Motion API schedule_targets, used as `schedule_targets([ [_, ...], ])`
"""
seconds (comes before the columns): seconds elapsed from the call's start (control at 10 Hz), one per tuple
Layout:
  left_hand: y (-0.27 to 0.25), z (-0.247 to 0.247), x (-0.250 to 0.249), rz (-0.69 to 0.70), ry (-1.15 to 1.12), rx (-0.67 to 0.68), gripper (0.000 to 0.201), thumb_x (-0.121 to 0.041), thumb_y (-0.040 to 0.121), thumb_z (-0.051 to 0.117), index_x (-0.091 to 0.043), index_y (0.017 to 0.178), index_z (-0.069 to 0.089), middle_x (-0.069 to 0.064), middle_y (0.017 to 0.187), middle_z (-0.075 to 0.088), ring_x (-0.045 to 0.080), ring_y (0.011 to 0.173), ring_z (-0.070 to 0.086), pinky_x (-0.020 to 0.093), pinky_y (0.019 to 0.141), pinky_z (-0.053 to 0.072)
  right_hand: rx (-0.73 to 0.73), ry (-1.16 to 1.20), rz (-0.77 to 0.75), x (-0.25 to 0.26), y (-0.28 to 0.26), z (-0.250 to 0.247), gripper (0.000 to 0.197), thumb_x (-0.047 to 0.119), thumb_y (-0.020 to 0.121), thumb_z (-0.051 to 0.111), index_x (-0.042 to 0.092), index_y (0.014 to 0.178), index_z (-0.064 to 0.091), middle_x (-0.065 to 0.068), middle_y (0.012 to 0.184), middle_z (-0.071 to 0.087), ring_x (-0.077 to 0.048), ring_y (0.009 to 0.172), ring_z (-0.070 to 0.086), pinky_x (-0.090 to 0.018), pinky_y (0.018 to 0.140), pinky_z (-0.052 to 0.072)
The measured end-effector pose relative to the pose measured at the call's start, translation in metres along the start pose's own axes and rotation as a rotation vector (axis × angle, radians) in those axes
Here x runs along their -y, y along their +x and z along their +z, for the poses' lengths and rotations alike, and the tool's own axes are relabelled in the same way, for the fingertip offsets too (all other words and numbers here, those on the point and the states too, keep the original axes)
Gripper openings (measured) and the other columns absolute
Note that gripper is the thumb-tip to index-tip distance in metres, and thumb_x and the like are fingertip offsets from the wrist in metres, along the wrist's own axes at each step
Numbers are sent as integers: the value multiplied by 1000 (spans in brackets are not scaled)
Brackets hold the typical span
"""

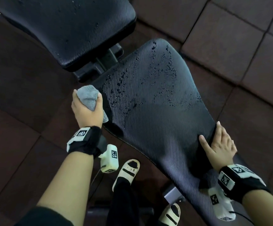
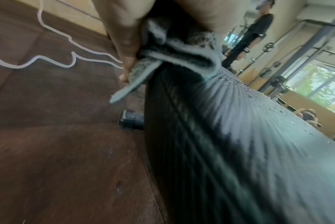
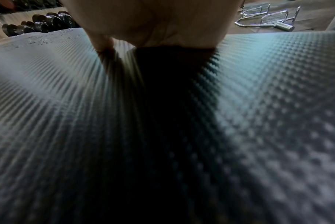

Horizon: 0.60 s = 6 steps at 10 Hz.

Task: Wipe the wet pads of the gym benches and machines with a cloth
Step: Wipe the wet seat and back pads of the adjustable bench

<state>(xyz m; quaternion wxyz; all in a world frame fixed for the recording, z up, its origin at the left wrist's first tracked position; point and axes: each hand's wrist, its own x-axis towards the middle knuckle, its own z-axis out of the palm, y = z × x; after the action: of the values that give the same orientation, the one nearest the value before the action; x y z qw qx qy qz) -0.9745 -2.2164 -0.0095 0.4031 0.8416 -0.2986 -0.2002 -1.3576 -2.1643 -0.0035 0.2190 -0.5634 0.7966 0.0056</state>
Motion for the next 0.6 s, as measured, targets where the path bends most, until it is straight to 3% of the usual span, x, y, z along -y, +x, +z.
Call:
schedule_targets([
  [0.1, 14, 9, -19, 143, 254, 12, 82, -62, 77, 52, -13, 142, 39, 17, 143, 41, 31, 133, 38, 45, 110, 30, 4, -1, 1, 0, 1, 0, 100, 78, 66, 18, 25, 151, 11, -6, 153, 24, -24, 141, 19, -48, 114, 9],
  [0.2, 10, 26, -42, 313, 559, 177, 78, -65, 81, 48, -23, 145, 34, 14, 152, 28, 35, 139, 25, 58, 112, 15, 10, 8, -2, -1, 1, 0, 100, 77, 67, 19, 25, 151, 10, -6, 154, 23, -23, 141, 18, -48, 114, 7],
  [0.3, -19, 39, -56, 505, 679, 359, 79, -70, 78, 43, -28, 145, 36, 12, 157, 21, 35, 144, 16, 59, 113, 5, 29, 10, 8, -3, 1, 0, 100, 78, 66, 19, 27, 151, 9, -5, 154, 21, -22, 142, 16, -47, 114, 6],
  [0.4, -60, 33, -46, 607, 682, 459, 74, -71, 80, 45, -31, 141, 42, 9, 156, 25, 33, 144, 17, 53, 115, 2, 60, 11, 18, -3, 2, -2, 101, 79, 64, 17, 28, 151, 7, -6, 155, 20, -21, 142, 15, -46, 115, 5],
  [0.5, -88, 6, -22, 654, 654, 517, 64, -62, 83, 50, -30, 139, 44, 9, 154, 28, 32, 144, 20, 51, 116, 10, 67, 6, 24, -3, 2, -2, 102, 80, 63, 17, 29, 151, 7, -5, 155, 19, -21, 142, 15, -45, 115, 5],
  [0.6, -88, -19, 1, 561, 618, 513, 65, -53, 83, 54, -28, 141, 39, 9, 156, 23, 30, 145, 18, 51, 114, 11, 68, 6, 26, -3, 2, -2, 102, 80, 63, 17, 29, 151, 6, -6, 155, 20, -21, 142, 15, -45, 115, 5],
])
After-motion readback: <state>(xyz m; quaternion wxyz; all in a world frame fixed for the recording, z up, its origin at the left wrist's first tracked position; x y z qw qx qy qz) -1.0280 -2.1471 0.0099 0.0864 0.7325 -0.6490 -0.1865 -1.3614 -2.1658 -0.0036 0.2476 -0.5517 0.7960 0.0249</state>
